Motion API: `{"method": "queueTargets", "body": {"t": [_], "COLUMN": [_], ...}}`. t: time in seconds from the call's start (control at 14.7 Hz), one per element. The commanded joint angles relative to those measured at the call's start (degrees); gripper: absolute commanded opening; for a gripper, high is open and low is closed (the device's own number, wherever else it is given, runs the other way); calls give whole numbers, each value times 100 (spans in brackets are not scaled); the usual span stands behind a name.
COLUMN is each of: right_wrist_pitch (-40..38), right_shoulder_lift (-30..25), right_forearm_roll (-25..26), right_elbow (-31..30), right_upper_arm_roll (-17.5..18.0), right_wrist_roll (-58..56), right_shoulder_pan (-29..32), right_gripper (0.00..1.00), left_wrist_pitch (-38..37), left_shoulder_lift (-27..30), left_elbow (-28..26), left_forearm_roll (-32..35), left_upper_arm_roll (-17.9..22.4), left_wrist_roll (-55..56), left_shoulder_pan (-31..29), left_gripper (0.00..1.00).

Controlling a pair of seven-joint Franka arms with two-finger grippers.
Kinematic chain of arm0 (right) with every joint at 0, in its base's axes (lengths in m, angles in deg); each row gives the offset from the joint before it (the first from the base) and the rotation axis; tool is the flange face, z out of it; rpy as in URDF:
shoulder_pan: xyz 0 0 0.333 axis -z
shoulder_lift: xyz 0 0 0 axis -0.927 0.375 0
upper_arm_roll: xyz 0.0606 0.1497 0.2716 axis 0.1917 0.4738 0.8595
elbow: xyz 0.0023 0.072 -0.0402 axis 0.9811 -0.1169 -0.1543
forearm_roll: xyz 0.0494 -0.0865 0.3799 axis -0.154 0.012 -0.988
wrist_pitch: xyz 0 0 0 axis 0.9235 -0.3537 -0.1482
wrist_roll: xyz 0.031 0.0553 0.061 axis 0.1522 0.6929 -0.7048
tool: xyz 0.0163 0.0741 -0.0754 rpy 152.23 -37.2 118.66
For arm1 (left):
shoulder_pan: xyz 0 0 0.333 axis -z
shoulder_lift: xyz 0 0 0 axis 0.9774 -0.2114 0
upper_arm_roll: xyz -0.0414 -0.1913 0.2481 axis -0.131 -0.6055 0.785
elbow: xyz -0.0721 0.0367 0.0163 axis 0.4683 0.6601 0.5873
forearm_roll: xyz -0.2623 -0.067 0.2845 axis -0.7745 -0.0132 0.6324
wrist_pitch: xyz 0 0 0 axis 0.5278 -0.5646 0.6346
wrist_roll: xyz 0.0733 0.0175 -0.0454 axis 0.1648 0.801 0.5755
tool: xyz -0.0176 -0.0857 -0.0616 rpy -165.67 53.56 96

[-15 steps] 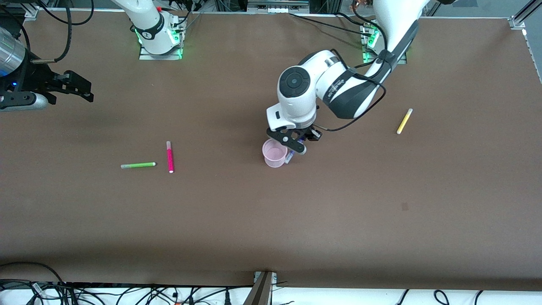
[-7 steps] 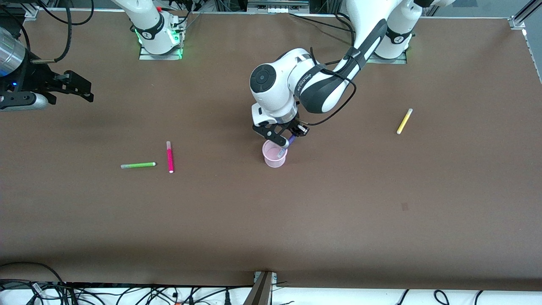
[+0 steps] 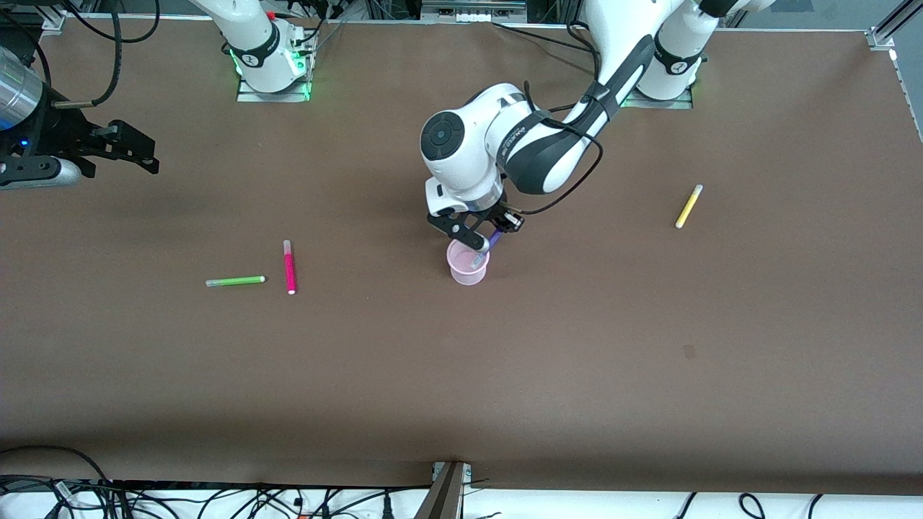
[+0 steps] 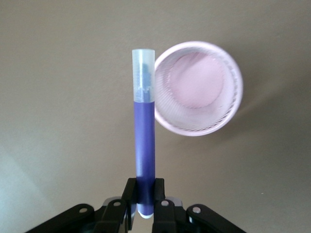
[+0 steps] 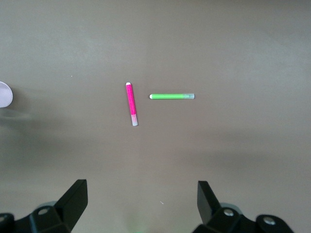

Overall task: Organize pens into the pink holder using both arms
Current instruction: 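Lower the blue marker into the pink holder and open the left gripper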

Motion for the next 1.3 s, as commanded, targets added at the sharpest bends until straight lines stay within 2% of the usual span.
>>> {"method": "queueTargets", "body": {"t": [0.0,0.68,1.23], "right_wrist_pitch": [-42,-112,-86], "right_shoulder_lift": [34,26,26], "right_forearm_roll": [-6,-6,-6], "right_elbow": [126,126,126], "right_upper_arm_roll": [-17,-17,-17], "right_wrist_roll": [-2,-2,-2], "right_shoulder_pan": [-5,-5,-5], "right_gripper": [100,100,100], "left_wrist_pitch": [-180,-189,-189], "left_shoulder_lift": [-225,-374,-374], "left_elbow": [373,355,373], "left_forearm_roll": [163,180,163], "left_upper_arm_roll": [124,133,168], "left_wrist_roll": [25,25,25], "left_shoulder_pan": [210,298,324], "left_gripper": [4,7,15]}}
